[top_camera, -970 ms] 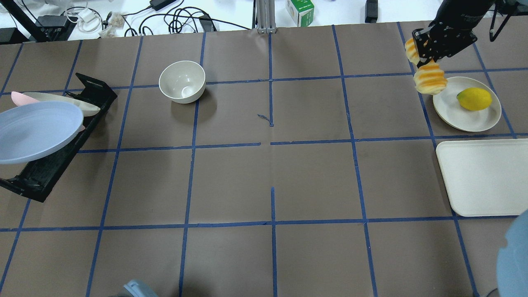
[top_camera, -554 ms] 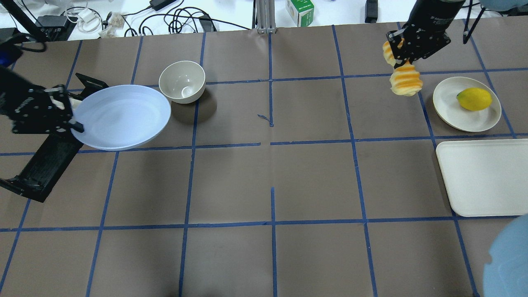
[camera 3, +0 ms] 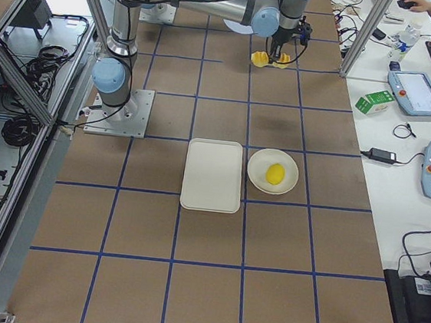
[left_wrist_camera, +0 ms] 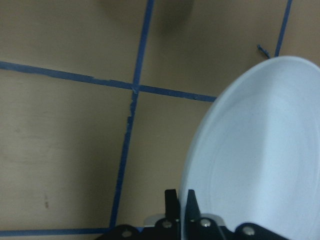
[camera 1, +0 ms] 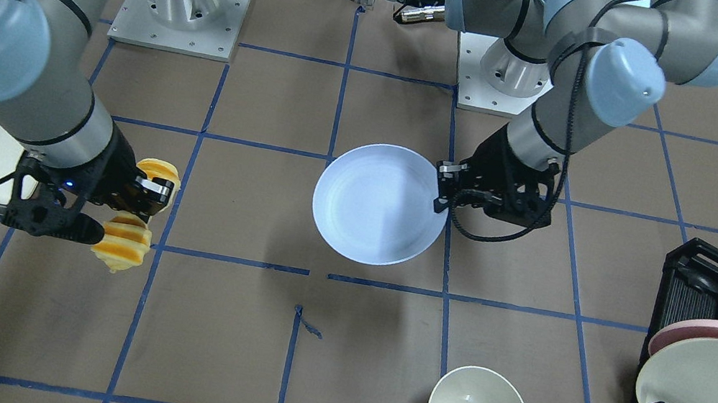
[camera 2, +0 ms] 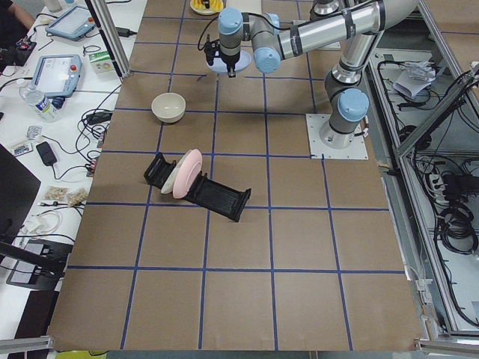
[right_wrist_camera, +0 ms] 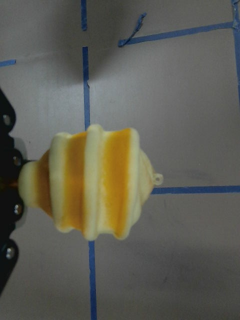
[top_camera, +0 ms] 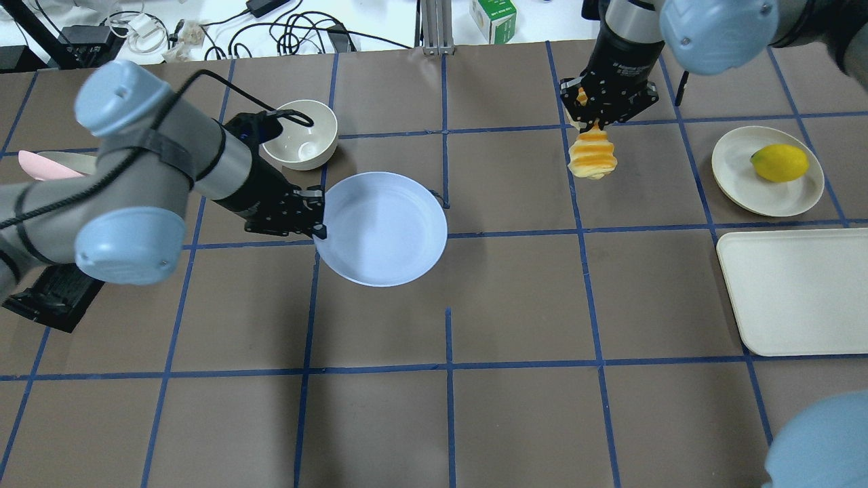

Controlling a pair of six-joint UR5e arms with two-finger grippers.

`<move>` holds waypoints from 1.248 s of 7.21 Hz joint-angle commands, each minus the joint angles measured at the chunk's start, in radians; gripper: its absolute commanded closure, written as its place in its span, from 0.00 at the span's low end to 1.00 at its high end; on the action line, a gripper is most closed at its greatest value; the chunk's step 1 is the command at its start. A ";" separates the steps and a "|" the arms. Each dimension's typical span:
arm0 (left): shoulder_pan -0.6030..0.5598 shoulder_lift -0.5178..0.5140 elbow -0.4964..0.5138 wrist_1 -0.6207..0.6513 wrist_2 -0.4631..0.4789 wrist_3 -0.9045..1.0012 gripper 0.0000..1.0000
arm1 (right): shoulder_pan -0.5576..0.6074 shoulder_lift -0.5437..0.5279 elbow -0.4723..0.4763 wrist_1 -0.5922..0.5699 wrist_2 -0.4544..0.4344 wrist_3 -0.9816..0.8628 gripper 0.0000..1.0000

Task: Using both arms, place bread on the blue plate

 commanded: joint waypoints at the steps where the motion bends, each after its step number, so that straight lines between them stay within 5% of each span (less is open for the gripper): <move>1: -0.085 -0.139 -0.047 0.228 -0.036 -0.055 1.00 | 0.091 0.002 0.123 -0.174 -0.003 0.148 1.00; 3: -0.099 -0.269 -0.043 0.414 -0.117 -0.049 1.00 | 0.119 -0.004 0.197 -0.239 0.002 0.208 1.00; 6: -0.099 -0.369 -0.032 0.453 -0.027 -0.042 1.00 | 0.194 0.005 0.264 -0.275 0.011 0.281 1.00; 7: -0.099 -0.377 -0.024 0.459 -0.022 -0.053 0.11 | 0.194 0.004 0.318 -0.367 0.067 0.290 1.00; 8: -0.099 -0.374 -0.023 0.485 -0.024 -0.035 0.00 | 0.194 0.006 0.343 -0.446 0.077 0.323 1.00; 9: -0.094 -0.342 -0.020 0.490 -0.030 -0.036 0.00 | 0.199 0.015 0.341 -0.449 0.097 0.333 1.00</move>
